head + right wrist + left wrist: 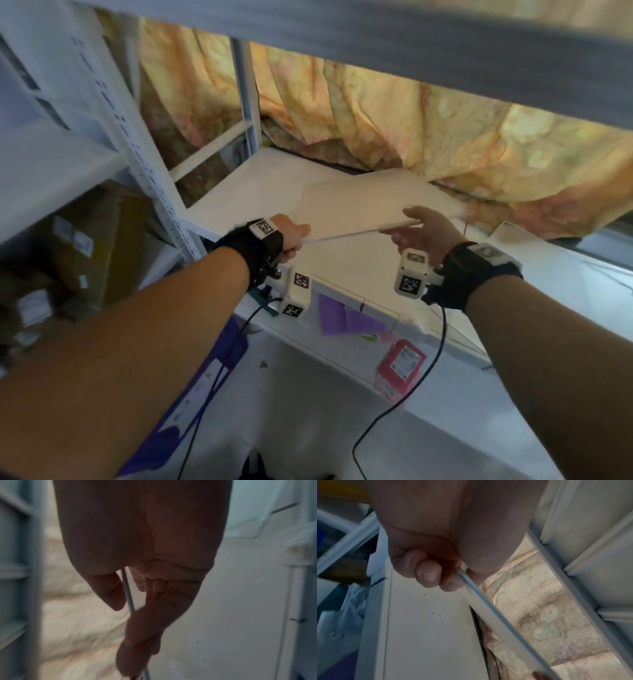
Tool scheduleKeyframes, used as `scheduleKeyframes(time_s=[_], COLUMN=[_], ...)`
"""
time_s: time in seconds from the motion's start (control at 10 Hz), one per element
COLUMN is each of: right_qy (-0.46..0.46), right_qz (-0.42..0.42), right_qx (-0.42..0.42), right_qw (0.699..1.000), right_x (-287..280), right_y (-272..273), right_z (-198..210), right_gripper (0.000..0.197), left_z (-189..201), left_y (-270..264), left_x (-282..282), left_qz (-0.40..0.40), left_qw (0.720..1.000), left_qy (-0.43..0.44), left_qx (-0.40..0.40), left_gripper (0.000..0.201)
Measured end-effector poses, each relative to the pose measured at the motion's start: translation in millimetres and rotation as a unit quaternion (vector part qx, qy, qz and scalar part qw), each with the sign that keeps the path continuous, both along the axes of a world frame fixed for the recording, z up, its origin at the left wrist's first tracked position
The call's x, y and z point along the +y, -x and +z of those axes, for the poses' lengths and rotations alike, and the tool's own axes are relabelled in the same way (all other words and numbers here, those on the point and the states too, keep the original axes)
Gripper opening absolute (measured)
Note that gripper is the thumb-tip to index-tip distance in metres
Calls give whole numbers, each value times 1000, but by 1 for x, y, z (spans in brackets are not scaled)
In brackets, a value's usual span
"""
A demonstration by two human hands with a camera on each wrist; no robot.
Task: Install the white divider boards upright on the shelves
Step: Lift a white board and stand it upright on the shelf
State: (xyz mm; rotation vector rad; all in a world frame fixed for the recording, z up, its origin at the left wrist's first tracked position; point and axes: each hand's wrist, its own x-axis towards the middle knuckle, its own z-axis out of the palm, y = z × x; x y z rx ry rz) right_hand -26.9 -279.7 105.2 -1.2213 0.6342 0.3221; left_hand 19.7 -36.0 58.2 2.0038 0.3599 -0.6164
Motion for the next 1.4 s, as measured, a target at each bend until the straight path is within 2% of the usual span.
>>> scheduleKeyframes(time_s=[0.1, 0.2, 0.3, 0.4, 0.5, 0.6, 0.7, 0.8, 0.9, 1.0, 1.1, 1.2, 1.3, 1.4], right_qy=[29, 85, 148, 163, 207, 256, 311, 336, 372, 369, 365, 375, 388, 402], right_qz=[66, 135, 141, 140, 152, 151, 142, 123, 122, 147, 182, 186, 140, 106], right_qx=[-62, -79, -73, -106, -154, -163, -148, -123, -96, -23, 47, 63, 18, 2], right_qw=[995, 984, 976, 971, 954, 941, 928, 925, 915, 917, 912, 906, 911, 910], right_x=[43, 89, 117, 136, 150, 169, 192, 213, 234, 257, 274, 284, 296, 301], right_y=[-17, -34, -50, -60, -70, -81, -96, -110, -117, -122, -125, -124, -124, -127], right_z=[36, 53, 54, 51, 43, 35, 24, 9, -3, -21, -43, -61, -79, -86], right_gripper=[38, 38, 25, 9, 13, 11, 18, 35, 30, 25, 30, 27, 25, 29], left_z=[19, 26, 26, 24, 23, 24, 15, -5, -28, -55, -75, -92, -95, -103], left_y=[-2, -4, -8, -8, -11, -28, -62, -92, -105, -121, -133, -138, -137, -135], left_x=[17, 33, 47, 61, 71, 82, 94, 109, 127, 144, 157, 166, 172, 172], left_qz=[-6, -9, 21, -10, -79, -118, -209, -301, -346, -399, -434, -463, -518, -536], left_qw=[1000, 999, 999, 999, 991, 985, 970, 936, 911, 888, 864, 842, 788, 761], left_qy=[-22, -25, -4, -38, -90, -105, -105, -158, -171, -158, -172, -199, -267, -295], left_qx=[-18, -41, -38, -35, -52, -71, -59, -92, -144, -163, -187, -195, -198, -214], left_gripper=[39, 40, 42, 38, 33, 57, 59, 61, 66, 70, 72, 71, 83, 85])
